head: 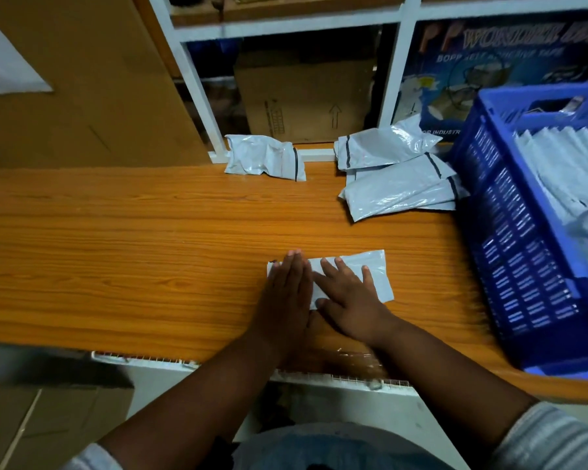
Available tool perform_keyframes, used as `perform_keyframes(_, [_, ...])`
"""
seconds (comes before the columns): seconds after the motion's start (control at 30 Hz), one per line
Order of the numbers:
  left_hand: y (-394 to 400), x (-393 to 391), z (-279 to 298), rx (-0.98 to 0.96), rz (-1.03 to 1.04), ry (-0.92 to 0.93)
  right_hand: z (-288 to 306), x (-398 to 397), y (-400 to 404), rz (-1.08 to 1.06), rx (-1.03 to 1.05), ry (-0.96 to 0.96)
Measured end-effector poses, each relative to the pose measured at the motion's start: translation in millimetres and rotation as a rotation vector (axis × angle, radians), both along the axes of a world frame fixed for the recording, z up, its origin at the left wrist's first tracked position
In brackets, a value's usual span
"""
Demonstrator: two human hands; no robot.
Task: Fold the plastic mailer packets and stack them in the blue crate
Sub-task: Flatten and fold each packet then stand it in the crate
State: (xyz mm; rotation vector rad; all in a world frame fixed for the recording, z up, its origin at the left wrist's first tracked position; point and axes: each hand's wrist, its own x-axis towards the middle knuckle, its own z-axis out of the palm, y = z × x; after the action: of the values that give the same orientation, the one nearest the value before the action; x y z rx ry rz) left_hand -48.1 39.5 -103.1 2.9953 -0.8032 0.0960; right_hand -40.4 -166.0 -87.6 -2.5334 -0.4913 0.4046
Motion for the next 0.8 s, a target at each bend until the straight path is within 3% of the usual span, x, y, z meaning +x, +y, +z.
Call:
perform_keyframes(0.07, [-14, -4, 1, -0.040, -0.091, 0.038, 7, 1, -18, -0.083, 0.227, 0.079])
perform_keyframes(0.1, [-19, -8, 0, -0.027, -0.090, 0.068, 6, -1, -27, -0.079, 0.199, 0.024])
perform_keyframes(0.17, [-22, -13, -3, 0.021, -0.057, 0.092, -3, -12, -42, 0.019, -0.145, -0.220])
perform_keyframes(0.23, [-22, -14, -3, 0.042, -0.051, 0.079, -8, -24, -50, 0.039, -0.353, -0.265])
perform_keyframes(0.47, [-19, -6, 1, 0.038, -0.071, 0.103, 8, -16, -43, -0.010, -0.391, -0.120])
perform_keyframes(0.57, [-21, 2, 6, -0.036, -0.089, 0.068, 21, -8, -28, -0.045, -0.338, -0.187])
perform_keyframes(0.63, [-22, 7, 2, -0.086, -0.058, 0.030, 16, -5, -11, 0.044, -0.303, -0.181])
perform_keyframes(0.8, [0, 1, -10, -0.066, -0.002, 0.007, -7, -5, -19, 0.051, -0.337, -0.211])
